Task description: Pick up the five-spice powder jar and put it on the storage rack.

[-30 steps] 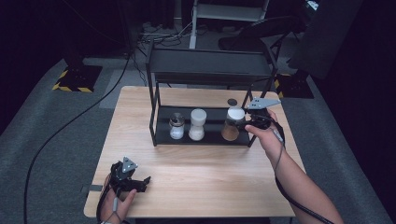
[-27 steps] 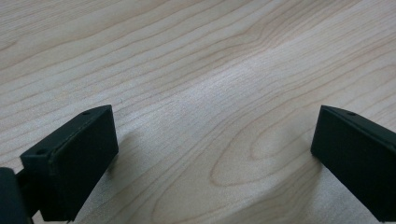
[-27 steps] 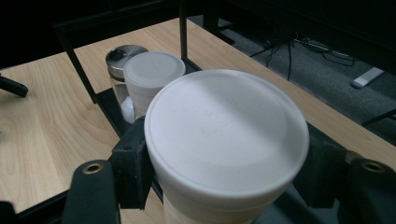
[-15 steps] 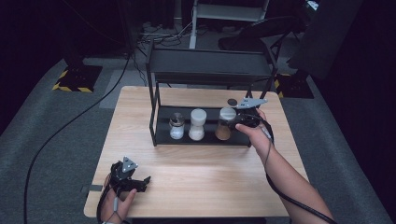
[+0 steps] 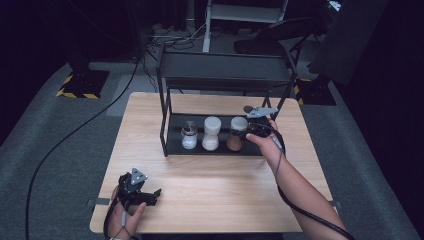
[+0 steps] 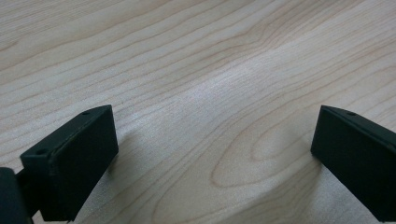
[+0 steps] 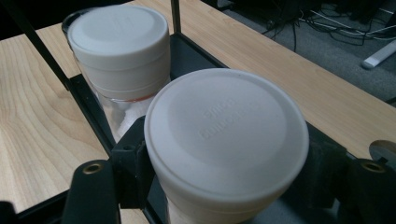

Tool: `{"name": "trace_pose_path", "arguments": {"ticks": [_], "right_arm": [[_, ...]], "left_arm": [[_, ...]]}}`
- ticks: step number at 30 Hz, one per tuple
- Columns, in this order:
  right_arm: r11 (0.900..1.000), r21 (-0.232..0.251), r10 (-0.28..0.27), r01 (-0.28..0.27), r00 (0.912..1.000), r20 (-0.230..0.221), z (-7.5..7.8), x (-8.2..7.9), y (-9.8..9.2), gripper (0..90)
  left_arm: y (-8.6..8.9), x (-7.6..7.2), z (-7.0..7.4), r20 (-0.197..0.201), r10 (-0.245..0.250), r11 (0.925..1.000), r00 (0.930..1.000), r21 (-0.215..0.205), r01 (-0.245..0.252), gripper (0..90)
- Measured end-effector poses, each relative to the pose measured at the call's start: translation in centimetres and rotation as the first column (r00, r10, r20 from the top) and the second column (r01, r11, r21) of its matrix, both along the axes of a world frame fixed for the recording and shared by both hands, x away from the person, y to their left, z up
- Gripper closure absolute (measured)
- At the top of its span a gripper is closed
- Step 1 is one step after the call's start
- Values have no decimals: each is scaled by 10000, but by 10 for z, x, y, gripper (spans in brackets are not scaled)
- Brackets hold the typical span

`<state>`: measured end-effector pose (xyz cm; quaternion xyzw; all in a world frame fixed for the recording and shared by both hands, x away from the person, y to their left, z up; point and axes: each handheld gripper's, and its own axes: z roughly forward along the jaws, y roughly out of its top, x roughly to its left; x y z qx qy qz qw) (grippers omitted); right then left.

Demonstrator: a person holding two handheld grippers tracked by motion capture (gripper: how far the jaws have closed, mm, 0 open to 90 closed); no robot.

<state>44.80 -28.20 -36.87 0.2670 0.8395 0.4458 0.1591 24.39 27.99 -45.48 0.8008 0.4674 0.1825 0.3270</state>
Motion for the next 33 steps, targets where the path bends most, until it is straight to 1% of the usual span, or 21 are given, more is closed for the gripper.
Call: {"name": "trace_pose_path", "arguments": {"ticks": [2,4,7,11,12,14,17,19,22,25,29,33], "right_arm": [[10000,-5,-36,36,10000,-37,-2,1,0,334],[9999,97,-89,90,9999,-68,-4,1,-1,334],[10000,-18,-92,92,10000,35,-4,1,-1,333],[9999,-33,-98,98,9999,35,-4,1,-1,331],[9999,-34,-96,96,10000,20,-4,1,-1,321],[9996,272,-123,123,9999,-10,-5,1,-3,227],[9988,471,-122,119,9999,61,0,-2,-4,162],[9992,403,-7,-3,9997,236,7,-6,-5,145],[9994,343,7,-23,9989,467,16,-14,-6,109],[9987,514,-27,-2,9985,550,23,-22,-13,95],[9982,600,-56,16,9978,661,32,-34,-24,81],[9969,785,-16,-25,9987,516,39,-44,-36,81]], "left_arm": [[0,0,0,0,2,10000,10000,-3,-2,0],[0,0,0,1,-3,10000,10000,3,3,0],[0,0,0,-3,15,10000,10000,-5,-15,0],[0,0,0,-4,7,10000,10000,-4,-7,0],[0,0,0,-4,2,10000,10000,-4,-2,0],[0,0,0,-5,-3,10000,10000,-5,3,0],[0,0,0,12,2,10000,10000,-15,-2,0],[0,1,0,1,10,10000,10000,-12,-10,0],[0,1,0,-3,24,10000,10000,-16,-24,0],[0,1,0,-13,37,10000,10000,-1,-37,0],[0,1,0,-12,58,10000,10000,-9,-58,0],[0,1,0,-5,70,10000,10000,-17,-70,0]]}}
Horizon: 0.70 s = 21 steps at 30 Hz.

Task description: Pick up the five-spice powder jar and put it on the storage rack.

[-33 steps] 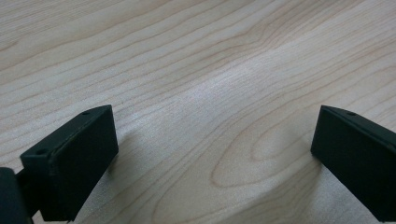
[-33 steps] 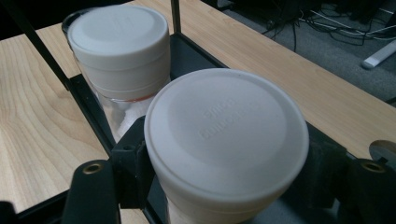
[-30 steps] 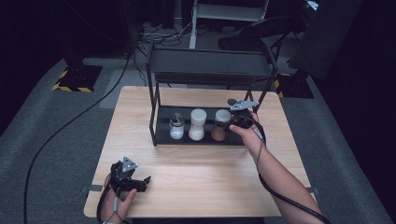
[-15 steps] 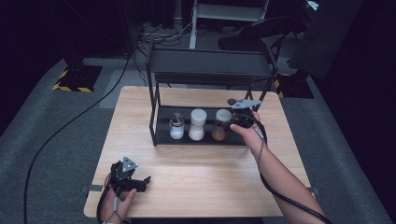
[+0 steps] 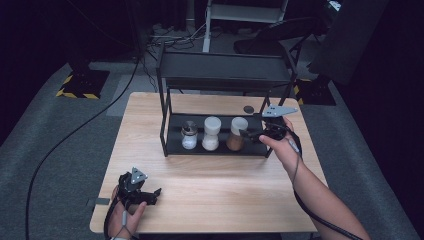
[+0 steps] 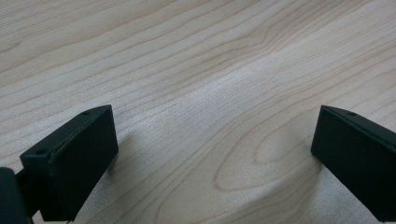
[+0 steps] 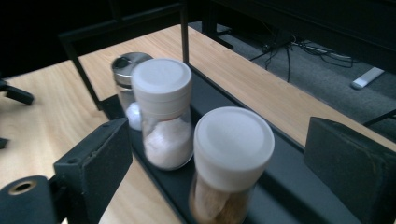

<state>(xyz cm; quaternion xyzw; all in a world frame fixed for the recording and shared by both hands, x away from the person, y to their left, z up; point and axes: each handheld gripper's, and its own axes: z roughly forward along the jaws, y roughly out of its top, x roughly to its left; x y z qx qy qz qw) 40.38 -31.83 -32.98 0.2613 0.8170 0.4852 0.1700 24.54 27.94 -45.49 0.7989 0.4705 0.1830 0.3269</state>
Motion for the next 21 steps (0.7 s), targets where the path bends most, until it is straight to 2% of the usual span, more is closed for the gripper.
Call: {"name": "trace_pose_path", "arguments": {"ticks": [4,7,21], "right_arm": [[9997,212,123,-118,9996,-258,3,-8,-13,81],[9995,258,176,-168,9994,-284,5,-15,-22,79],[9993,222,302,-300,9995,-99,6,-49,-64,66]], "left_arm": [[0,0,0,0,4,10000,10000,2,-4,0],[0,0,0,-3,5,10000,10000,-2,-5,0],[0,0,0,12,37,10000,10000,3,-37,0]]}}
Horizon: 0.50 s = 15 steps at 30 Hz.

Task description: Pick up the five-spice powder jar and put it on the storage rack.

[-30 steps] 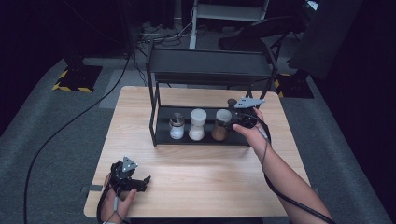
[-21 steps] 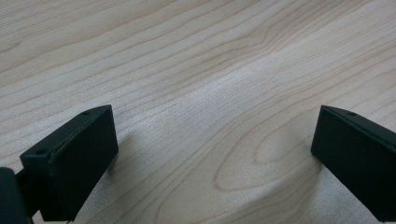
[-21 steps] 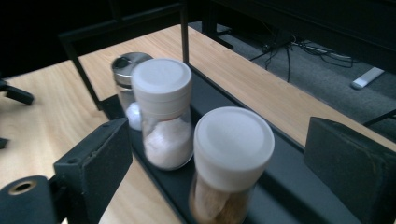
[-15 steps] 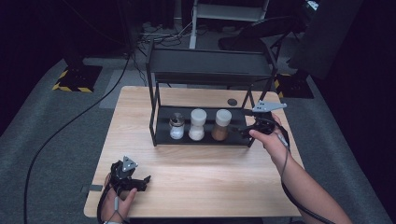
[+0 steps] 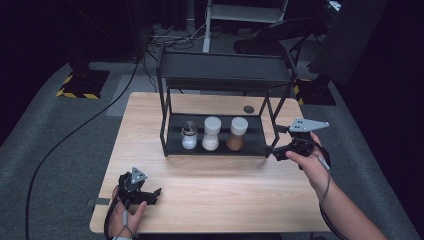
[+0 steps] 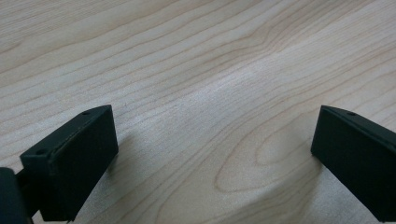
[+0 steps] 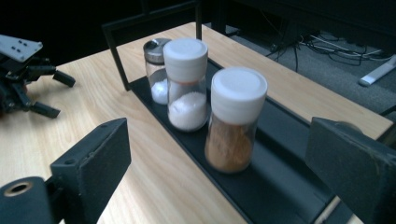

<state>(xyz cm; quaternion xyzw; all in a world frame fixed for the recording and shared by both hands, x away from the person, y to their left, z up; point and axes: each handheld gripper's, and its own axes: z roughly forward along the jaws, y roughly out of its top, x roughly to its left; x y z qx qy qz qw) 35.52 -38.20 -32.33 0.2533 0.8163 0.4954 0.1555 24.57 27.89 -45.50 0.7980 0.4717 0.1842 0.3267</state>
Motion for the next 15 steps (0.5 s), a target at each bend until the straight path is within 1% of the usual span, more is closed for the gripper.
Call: {"name": "trace_pose_path", "arguments": {"ticks": [9,15], "right_arm": [[10000,11,-46,46,9999,-127,-5,-17,-19,59],[10000,-51,-80,79,9998,-158,-11,-25,-28,55]], "left_arm": [[0,0,0,8,8,10000,10000,3,-8,0],[0,0,0,8,9,10000,10000,5,-9,0]]}}
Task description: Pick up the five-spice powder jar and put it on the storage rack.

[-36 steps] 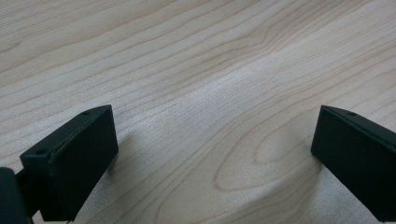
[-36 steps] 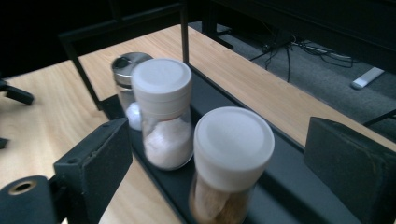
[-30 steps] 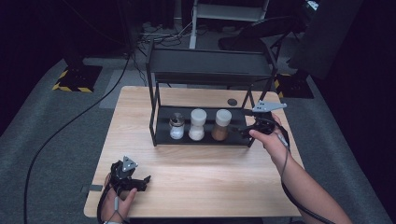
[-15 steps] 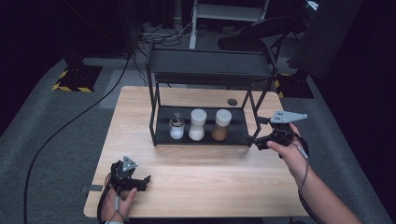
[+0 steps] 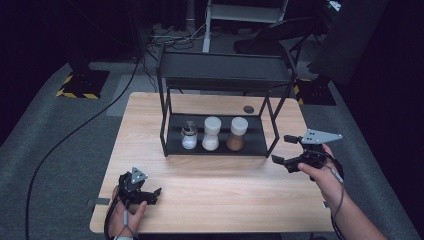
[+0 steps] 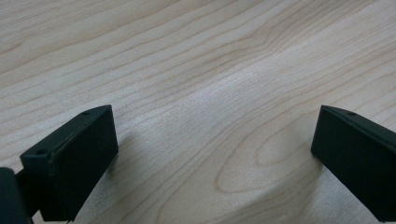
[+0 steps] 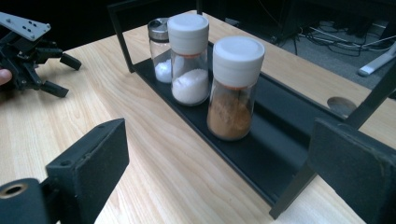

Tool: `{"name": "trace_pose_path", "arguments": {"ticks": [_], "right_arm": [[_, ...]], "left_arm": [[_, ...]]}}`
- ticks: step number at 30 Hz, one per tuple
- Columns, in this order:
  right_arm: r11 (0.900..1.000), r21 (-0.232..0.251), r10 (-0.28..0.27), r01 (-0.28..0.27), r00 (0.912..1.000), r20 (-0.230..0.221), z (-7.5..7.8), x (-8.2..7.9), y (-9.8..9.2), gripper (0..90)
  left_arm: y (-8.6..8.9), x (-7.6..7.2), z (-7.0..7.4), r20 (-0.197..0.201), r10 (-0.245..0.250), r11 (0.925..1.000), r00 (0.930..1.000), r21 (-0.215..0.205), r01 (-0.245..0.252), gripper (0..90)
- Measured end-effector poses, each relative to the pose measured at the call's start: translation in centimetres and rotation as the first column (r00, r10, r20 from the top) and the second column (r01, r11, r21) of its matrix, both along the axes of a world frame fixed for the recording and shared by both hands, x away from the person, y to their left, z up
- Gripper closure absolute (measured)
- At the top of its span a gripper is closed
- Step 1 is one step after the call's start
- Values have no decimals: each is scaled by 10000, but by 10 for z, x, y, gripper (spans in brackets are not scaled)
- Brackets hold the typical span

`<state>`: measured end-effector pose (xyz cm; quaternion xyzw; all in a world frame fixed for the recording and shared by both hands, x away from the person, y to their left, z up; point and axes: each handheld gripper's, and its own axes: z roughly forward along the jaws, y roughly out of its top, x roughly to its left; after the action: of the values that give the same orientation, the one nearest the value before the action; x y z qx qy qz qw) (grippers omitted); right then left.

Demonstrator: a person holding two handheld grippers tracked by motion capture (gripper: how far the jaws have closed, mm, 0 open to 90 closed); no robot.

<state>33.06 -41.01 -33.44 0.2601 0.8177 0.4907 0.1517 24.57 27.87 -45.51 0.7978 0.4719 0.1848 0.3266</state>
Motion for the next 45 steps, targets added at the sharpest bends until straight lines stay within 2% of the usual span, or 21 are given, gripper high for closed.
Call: {"name": "trace_pose_path", "arguments": {"ticks": [10,12,15,17,22,28,33,45], "right_arm": [[9997,-24,-227,227,9997,-76,-23,-10,-14,41],[9990,99,-446,446,9990,6,-31,-14,-15,38],[9996,164,-212,214,9996,-163,-40,-11,-21,27],[9996,78,-254,255,9996,-84,-47,-13,-21,25],[9993,204,-311,319,9988,-382,-64,-12,-25,25],[9986,267,-438,452,9978,-491,-80,-12,-28,25],[9990,90,-429,433,9981,-440,-91,-14,-28,25],[9988,-404,-325,293,9962,-806,-113,-15,-26,25]], "left_arm": [[0,0,0,-1,8,10000,10000,4,-8,0],[0,0,0,-10,23,10000,10000,-1,-23,0],[0,0,0,-2,29,10000,10000,0,-29,0],[0,0,0,-4,28,10000,10000,1,-28,0],[0,0,0,-15,28,10000,10000,3,-28,0],[0,0,0,-8,27,10000,10000,5,-27,0],[0,0,0,-6,34,10000,10000,2,-34,0],[0,1,0,-6,35,10000,10000,2,-35,0]]}}
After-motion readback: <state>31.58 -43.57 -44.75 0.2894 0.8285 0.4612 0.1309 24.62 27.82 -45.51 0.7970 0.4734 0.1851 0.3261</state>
